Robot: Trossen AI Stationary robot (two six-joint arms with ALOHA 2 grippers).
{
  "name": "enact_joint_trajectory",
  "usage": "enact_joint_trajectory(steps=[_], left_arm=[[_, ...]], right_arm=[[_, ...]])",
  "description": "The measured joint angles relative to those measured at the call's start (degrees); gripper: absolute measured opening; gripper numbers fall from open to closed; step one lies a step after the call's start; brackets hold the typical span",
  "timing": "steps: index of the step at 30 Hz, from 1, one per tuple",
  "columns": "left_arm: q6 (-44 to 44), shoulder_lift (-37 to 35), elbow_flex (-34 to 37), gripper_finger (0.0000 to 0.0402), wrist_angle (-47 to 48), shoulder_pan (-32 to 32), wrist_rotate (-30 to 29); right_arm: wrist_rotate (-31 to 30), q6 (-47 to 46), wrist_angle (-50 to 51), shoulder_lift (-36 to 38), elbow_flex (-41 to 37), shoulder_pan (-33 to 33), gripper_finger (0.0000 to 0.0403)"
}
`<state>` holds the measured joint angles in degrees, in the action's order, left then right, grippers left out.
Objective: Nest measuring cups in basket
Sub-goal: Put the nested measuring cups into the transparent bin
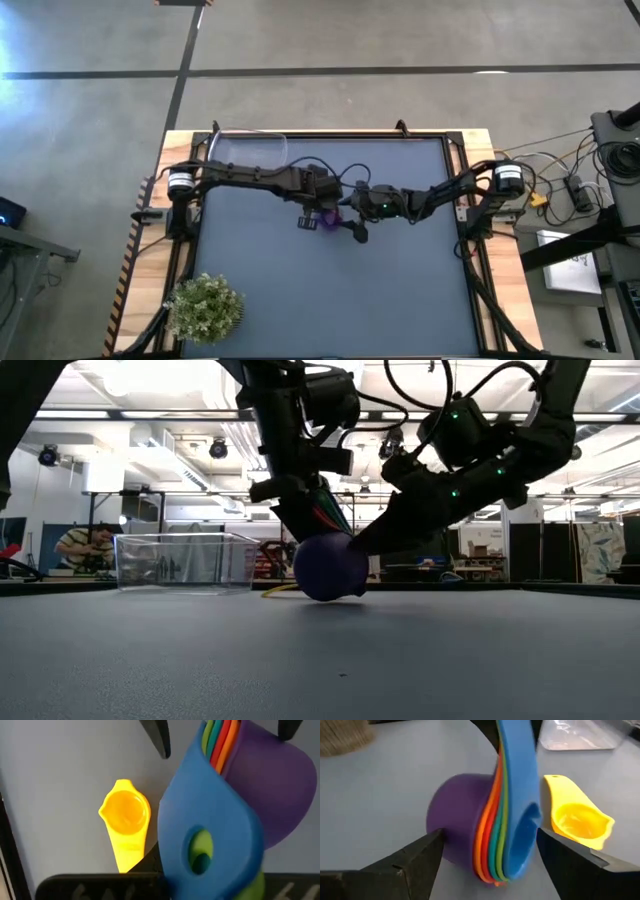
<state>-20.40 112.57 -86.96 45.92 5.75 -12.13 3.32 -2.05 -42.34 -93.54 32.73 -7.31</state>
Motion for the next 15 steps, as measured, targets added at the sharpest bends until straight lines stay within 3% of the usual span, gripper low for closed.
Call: enact_joint_trajectory(steps=[5,8,15], left_arm=[[-0.1,0.0,-0.1,0.0006,-2.8,-0.4,-0.6],[-0.5,0.0,-0.1,0.0005,-3.9,-0.7,-0.8],[-1.1,0.0,-0.1,0.0005,-4.4,-1.3,-1.8]], right_arm=[[7.6,-1.4,-0.1,0.0,1.0,-1.1,0.0301],[8.7,-1.7,-0.1,-0.5,1.3,-1.2,0.0279],[9.7,-0.1,2.4,-0.3,1.3,-1.2,0.0154]])
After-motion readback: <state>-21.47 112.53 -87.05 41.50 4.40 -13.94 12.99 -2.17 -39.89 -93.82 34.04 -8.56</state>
